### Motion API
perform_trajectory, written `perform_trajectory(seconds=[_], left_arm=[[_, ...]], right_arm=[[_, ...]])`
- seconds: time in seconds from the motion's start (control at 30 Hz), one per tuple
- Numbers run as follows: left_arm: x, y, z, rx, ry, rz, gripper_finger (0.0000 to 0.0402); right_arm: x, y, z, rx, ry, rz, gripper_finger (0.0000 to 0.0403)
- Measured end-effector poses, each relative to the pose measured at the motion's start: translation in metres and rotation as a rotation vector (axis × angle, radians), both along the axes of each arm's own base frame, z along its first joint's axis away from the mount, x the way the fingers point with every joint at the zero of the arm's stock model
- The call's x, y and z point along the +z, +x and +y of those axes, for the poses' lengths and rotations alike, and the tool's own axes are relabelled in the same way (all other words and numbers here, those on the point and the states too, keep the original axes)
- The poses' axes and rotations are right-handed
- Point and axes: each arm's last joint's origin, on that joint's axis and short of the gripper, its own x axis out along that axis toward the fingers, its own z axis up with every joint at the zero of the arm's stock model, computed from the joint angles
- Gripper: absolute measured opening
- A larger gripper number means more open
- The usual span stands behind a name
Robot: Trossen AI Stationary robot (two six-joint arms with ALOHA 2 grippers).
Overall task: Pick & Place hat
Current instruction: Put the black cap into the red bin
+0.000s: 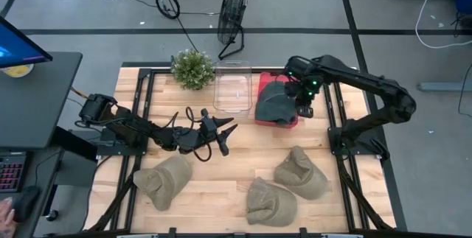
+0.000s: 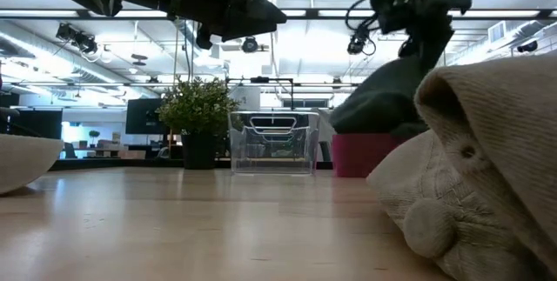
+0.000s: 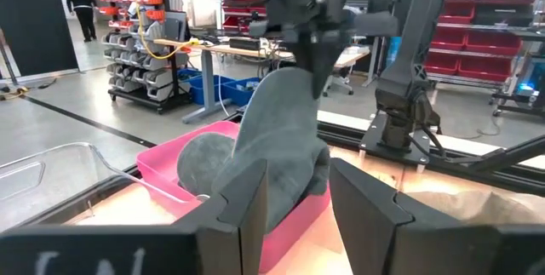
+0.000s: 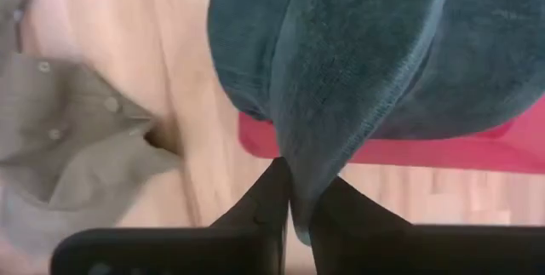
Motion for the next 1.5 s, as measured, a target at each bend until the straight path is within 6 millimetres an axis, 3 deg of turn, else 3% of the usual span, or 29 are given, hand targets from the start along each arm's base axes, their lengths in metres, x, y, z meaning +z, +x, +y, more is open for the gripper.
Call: perform_trajectory(seconds=[0.2,0.43,0.67,0.83,0.97,1.13,1.37,1.5], left_arm=[[-0.003,0.000,0.002,0.005,0.007,0.030,0.0131],[-0.011,0.001,0.010,0.033,-0.010,0.092,0.0131],[-0.011,0.001,0.011,0.038,-0.027,0.088,0.0131],[-0.011,0.001,0.010,0.038,-0.038,0.083,0.0131],[-0.012,0.001,0.010,0.036,-0.050,0.079,0.0131],[-0.013,0.000,0.006,0.021,-0.048,0.096,0.0131],[-0.017,-0.002,0.000,0.000,-0.036,0.134,0.0131],[-0.018,-0.002,0.000,0.001,-0.033,0.145,0.0131]], right_arm=[[-0.015,0.016,-0.021,-0.035,-0.041,-0.034,0.0065],[-0.021,0.019,-0.034,-0.070,-0.156,0.001,0.0140],[-0.004,0.016,-0.043,-0.102,-0.429,0.142,0.0204],[0.006,0.026,-0.039,-0.142,-0.378,0.006,0.0218],[-0.001,0.044,-0.037,-0.294,-0.243,-0.234,0.0214],[-0.040,0.054,-0.032,-0.299,-0.278,-0.297,0.0193],[-0.097,0.037,-0.017,-0.371,-0.247,-0.183,0.0131],[-0.107,0.030,-0.009,-0.365,-0.257,-0.097,0.0064]])
